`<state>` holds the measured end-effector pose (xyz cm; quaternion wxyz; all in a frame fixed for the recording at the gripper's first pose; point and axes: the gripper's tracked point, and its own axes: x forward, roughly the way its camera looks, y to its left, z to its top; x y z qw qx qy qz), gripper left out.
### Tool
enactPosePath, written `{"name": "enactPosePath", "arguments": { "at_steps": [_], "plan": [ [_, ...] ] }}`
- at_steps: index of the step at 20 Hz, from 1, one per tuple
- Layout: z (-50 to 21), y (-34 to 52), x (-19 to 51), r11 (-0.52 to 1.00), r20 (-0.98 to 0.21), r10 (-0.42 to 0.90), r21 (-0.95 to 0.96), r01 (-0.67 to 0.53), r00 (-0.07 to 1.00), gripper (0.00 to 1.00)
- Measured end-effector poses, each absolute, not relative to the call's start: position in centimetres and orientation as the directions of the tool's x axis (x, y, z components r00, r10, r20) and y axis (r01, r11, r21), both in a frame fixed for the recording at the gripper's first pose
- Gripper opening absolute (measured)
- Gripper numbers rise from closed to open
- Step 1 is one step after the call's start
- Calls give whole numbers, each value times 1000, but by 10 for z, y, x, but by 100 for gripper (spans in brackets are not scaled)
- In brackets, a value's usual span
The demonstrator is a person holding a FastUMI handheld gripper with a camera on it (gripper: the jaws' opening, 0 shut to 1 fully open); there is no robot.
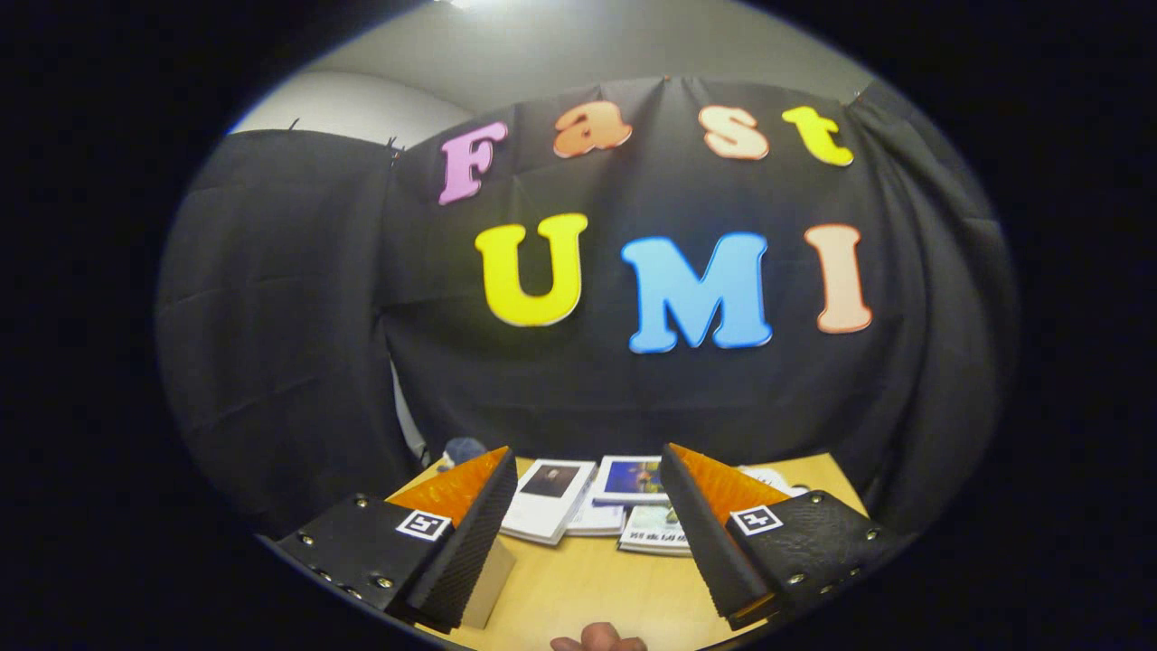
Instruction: Open the storage box then place both shoes into the box .Put the left shoe in first, then the right shoe, with the right side of both shoes facing outward in a uniform manner.
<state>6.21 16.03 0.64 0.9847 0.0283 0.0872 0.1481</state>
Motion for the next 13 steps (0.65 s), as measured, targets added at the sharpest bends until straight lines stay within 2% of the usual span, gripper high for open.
{"name": "enactPosePath", "arguments": {
  "at_steps": [3, 8, 13],
  "plan": [
    [46, 129, 50, 978, -22, 202, 53, -201, 979, 97],
    [56, 110, 37, 988, 16, 151, 24, -152, 988, 97],
    [54, 98, 24, 986, 49, 167, -15, -166, 985, 97]
  ]
}}
